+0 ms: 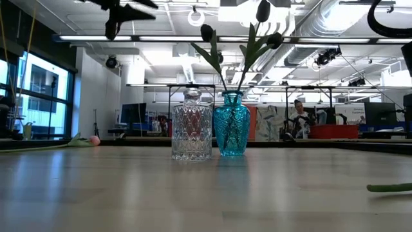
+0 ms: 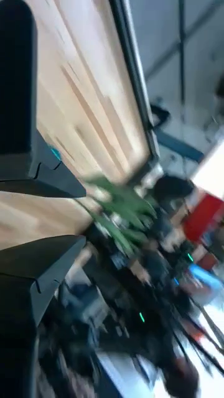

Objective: Sort flowers into vase by color
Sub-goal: Put the bottom pink tulip into the transparent vase

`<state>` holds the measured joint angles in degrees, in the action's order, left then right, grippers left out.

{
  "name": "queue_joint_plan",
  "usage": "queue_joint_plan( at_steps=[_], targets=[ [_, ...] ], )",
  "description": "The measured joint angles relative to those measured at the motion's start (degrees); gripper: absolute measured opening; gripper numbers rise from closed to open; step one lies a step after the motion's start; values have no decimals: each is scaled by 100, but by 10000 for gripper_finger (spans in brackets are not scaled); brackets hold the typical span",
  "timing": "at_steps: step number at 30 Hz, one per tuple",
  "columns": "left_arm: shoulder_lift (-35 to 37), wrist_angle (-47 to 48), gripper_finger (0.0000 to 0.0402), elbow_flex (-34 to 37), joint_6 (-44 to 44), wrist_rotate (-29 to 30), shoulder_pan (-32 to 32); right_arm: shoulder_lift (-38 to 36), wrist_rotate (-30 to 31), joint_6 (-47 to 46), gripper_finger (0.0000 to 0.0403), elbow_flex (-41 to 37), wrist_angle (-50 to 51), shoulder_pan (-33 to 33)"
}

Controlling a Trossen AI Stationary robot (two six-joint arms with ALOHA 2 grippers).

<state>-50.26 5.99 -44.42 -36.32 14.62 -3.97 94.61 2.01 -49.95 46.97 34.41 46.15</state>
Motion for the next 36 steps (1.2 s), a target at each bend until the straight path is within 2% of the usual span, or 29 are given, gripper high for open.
queue_joint_plan(
  at_steps=[3,4,9,13,18,21,23,30,36],
  targets=[
    [8,-578,97,0,110,-276,0,14,-79,-53,36,87,240,31],
    [34,-751,97,0,131,-375,0,3,-115,24,19,157,369,21],
    [180,-2005,97,-1,-2,-599,0,-214,114,822,5,874,1722,-250],
    [268,-2827,97,-12,618,-664,0,-640,771,1489,3,1566,2535,-633],
    [200,-2243,97,-473,1571,-639,0,-1355,1765,2139,2,2378,2543,-1349],
    [32,-1597,97,-871,2186,-606,50,-1661,2304,2367,1,2811,2104,-1887],
    [-99,-1300,97,-1135,2603,-561,132,-1843,2458,2782,1,3079,1618,-2187],
    [-492,-231,119,-2032,4068,-437,575,-1844,2146,4859,1,3617,-620,-2772],
    [-880,150,171,-2568,4939,-331,1006,-1569,2119,5930,0,3873,-1563,-3184]
  ],
)
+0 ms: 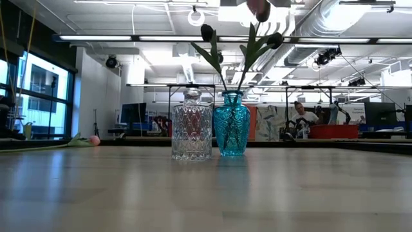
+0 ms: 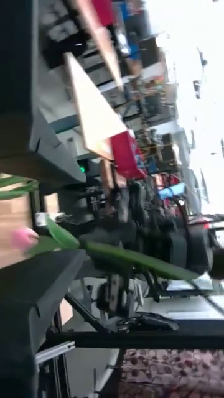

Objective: Sort flowers into vase by color
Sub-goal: Put the bottom pink tulip into the transparent vase

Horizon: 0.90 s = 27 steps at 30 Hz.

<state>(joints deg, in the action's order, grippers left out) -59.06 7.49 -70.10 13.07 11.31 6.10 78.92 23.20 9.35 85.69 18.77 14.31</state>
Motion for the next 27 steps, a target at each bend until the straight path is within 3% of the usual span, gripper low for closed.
queue_joint_plan(
  at_steps=[6,11,23,27],
  targets=[
    [-606,-134,222,-477,749,216,196,508,-710,429,0,469,-414,-347],
    [-1012,-122,242,-760,829,219,233,867,-844,713,0,888,-404,-519],
    [-1023,41,243,-816,810,243,309,1038,-1285,764,0,1154,-430,-759],
    [-1063,50,217,-816,812,258,307,1043,-1289,766,0,1151,-413,-759]
  ],
)
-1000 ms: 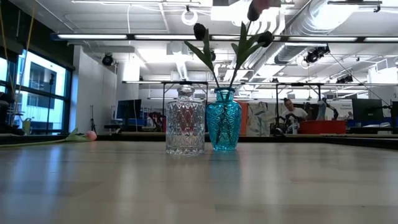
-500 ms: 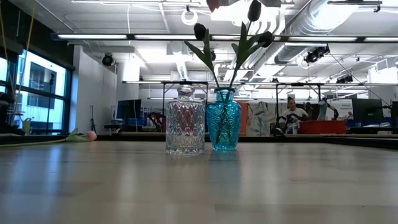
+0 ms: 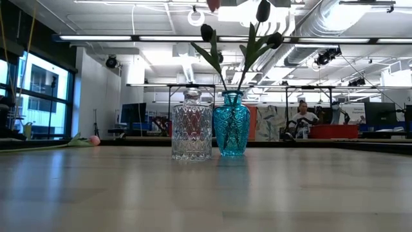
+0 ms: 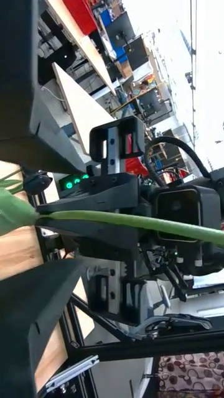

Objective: Sort flowers into vase by color
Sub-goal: Put the bottom pink tulip into the transparent vase

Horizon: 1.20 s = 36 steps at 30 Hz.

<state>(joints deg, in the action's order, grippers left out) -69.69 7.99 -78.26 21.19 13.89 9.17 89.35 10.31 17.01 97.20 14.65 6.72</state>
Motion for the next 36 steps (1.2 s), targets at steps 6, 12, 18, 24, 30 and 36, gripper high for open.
queue_joint_plan(
  at_steps=[6,12,18,24,30,36],
  targets=[
    [4,-2,96,0,51,161,0,-3,0,-2,0,-2,4,0],
    [4,-2,10,0,88,173,-2,-3,-7,1,0,-2,-9,0],
    [-99,-49,54,2,126,124,40,-3,-7,-41,0,-4,-16,0],
    [-210,-54,96,4,571,103,72,-3,-32,-42,0,-10,-16,2],
    [-162,-98,64,4,594,190,74,-3,-31,-38,0,-10,-20,0],
    [-158,-151,9,4,414,181,-5,-3,-23,1,0,-10,-32,0]
  ],
)
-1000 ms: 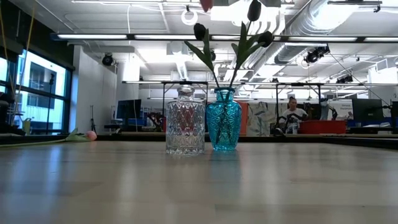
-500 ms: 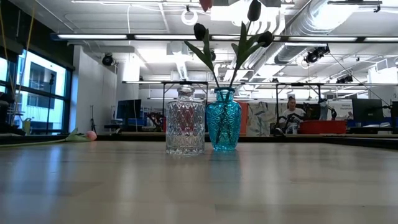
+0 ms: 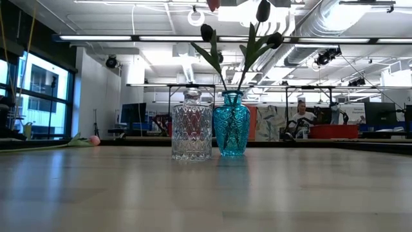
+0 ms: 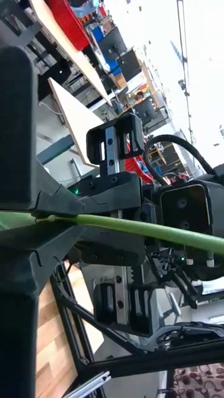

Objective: Sort flowers into vase by color
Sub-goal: Put the bottom pink tulip into the transparent vase

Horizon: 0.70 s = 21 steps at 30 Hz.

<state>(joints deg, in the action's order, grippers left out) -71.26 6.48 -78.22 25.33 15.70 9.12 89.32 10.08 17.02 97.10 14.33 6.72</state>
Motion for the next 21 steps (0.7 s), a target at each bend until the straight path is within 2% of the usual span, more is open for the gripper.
queue_joint_plan(
  at_steps=[3,6,11,14,17,19,21],
  targets=[
    [0,2,3,0,28,40,-17,0,101,-4,7,0,0,0],
    [86,112,2,6,144,303,-17,-33,592,-49,36,0,10,0],
    [429,439,1,4,429,1033,-15,-235,1324,-183,129,242,64,0],
    [686,816,1,4,628,1645,-15,-275,1496,-508,189,503,149,-7],
    [869,1023,1,-2,1487,2592,-6,-284,1264,-1791,233,605,218,-133],
    [815,1053,1,-4,2619,3131,69,-282,805,-3009,252,605,378,-353],
    [688,1027,0,-4,3798,3319,176,-232,357,-4081,262,605,587,-643]
  ],
)
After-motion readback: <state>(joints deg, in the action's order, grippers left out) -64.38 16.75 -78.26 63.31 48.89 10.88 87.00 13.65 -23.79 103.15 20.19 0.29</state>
